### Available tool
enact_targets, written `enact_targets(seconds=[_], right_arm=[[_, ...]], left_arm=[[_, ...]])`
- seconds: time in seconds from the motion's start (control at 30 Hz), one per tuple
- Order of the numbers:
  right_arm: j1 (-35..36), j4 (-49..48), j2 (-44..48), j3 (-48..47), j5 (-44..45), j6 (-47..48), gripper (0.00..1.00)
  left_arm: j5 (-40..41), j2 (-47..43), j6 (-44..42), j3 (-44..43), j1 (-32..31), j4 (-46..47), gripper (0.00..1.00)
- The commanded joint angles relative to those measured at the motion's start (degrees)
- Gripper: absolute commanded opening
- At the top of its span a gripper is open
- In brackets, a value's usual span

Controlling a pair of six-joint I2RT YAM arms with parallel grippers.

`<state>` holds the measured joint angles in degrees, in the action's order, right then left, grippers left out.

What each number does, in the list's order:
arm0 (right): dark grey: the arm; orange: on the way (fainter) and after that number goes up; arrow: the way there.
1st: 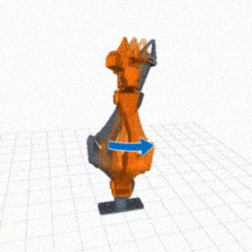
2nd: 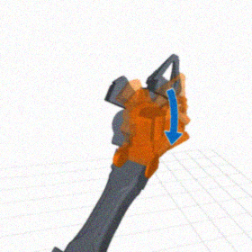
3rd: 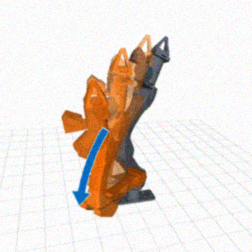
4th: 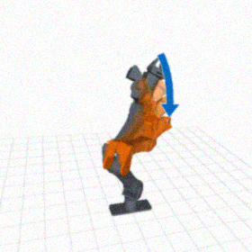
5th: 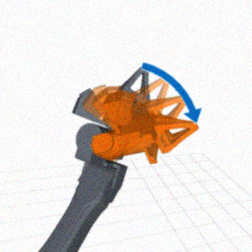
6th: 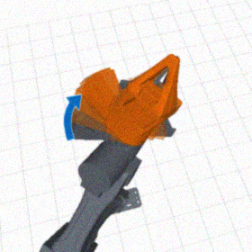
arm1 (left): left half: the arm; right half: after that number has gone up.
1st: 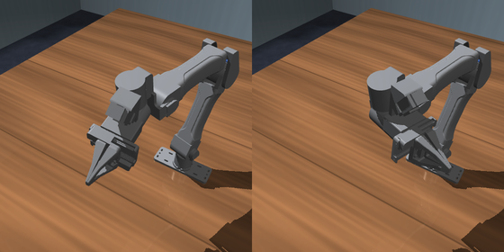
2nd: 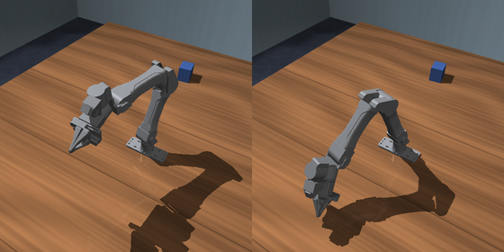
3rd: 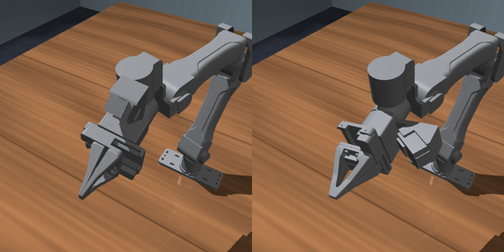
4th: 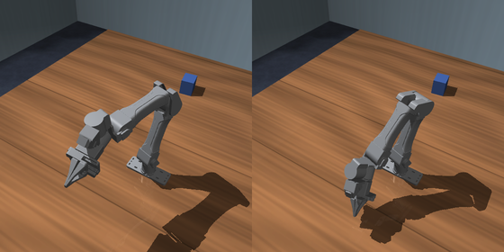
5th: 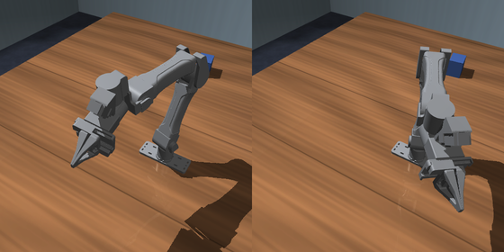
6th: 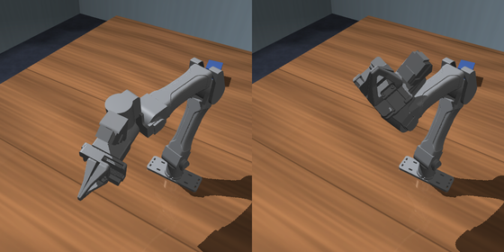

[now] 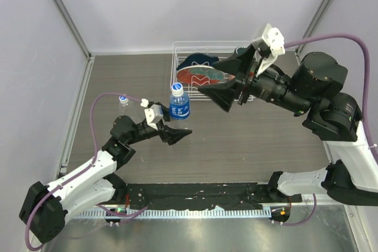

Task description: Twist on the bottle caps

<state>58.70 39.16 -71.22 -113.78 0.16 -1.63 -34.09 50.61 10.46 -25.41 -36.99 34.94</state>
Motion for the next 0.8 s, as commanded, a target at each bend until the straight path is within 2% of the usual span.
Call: enact_targets(seconds=[0.0,0.1,0.43,0.53,0.63,0.67,0.77], right_arm=[[-5.76,-1.01,-2.25,4.00,-24.48,5.14,0.77],[-8.15,-1.63,-3.92,3.83,-32.48,5.23,0.75],[-12.46,-7.77,-8.14,4.44,-46.55,2.78,0.69],[-12.82,-9.62,-8.93,5.40,-48.23,1.72,0.65],[-12.91,-11.47,-9.90,6.63,-49.20,-0.39,0.56],[-12.99,-11.99,-10.08,6.99,-49.29,-0.57,0.49],[-13.26,-12.09,-10.52,7.60,-49.29,-1.10,0.46]], left_arm=[[-11.33,0.01,0.27,-3.50,-0.09,3.29,0.00],[-11.44,0.19,1.58,-4.56,-0.45,3.21,0.00],[-14.34,-0.42,2.73,-5.18,-0.45,1.54,0.00],[-13.82,-0.25,2.73,-5.27,-0.45,1.71,0.00],[-13.38,-0.16,3.07,-5.35,-0.45,1.89,0.00],[-13.11,-0.25,2.99,-5.35,-0.45,1.97,0.00],[-12.76,-0.16,3.16,-5.35,-0.45,2.33,0.00]])
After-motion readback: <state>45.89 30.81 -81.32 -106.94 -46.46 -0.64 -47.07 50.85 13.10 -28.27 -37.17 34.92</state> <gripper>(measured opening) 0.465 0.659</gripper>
